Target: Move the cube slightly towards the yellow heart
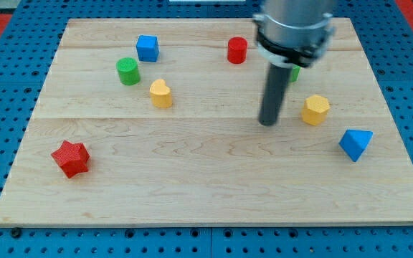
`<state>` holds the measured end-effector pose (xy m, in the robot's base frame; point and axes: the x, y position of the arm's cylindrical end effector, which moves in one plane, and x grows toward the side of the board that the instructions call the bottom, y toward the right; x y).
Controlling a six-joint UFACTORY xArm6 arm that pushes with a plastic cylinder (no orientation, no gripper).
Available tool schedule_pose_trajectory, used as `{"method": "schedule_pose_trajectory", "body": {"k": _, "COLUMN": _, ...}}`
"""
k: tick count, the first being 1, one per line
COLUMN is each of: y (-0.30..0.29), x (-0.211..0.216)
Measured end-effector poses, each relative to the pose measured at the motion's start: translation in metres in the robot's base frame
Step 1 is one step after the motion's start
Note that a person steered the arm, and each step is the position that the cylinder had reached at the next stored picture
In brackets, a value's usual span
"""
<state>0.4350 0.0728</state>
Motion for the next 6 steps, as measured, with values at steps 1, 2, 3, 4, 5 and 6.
{"method": "schedule_pose_trajectory", "body": {"k": 1, "y": -0.014, "x": -0.054}}
{"method": "schedule_pose_trajectory", "body": {"k": 2, "y": -0.053, "x": -0.078}}
{"method": "schedule_pose_trajectory", "body": {"k": 3, "y": -0.121, "x": -0.131}}
{"method": "schedule_pose_trajectory", "body": {"k": 4, "y": -0.143, "x": -0.186}}
{"method": "schedule_pose_trajectory", "body": {"k": 5, "y": -0.200, "x": -0.198}}
{"method": "schedule_pose_trajectory", "body": {"k": 6, "y": -0.205, "x": -0.172}}
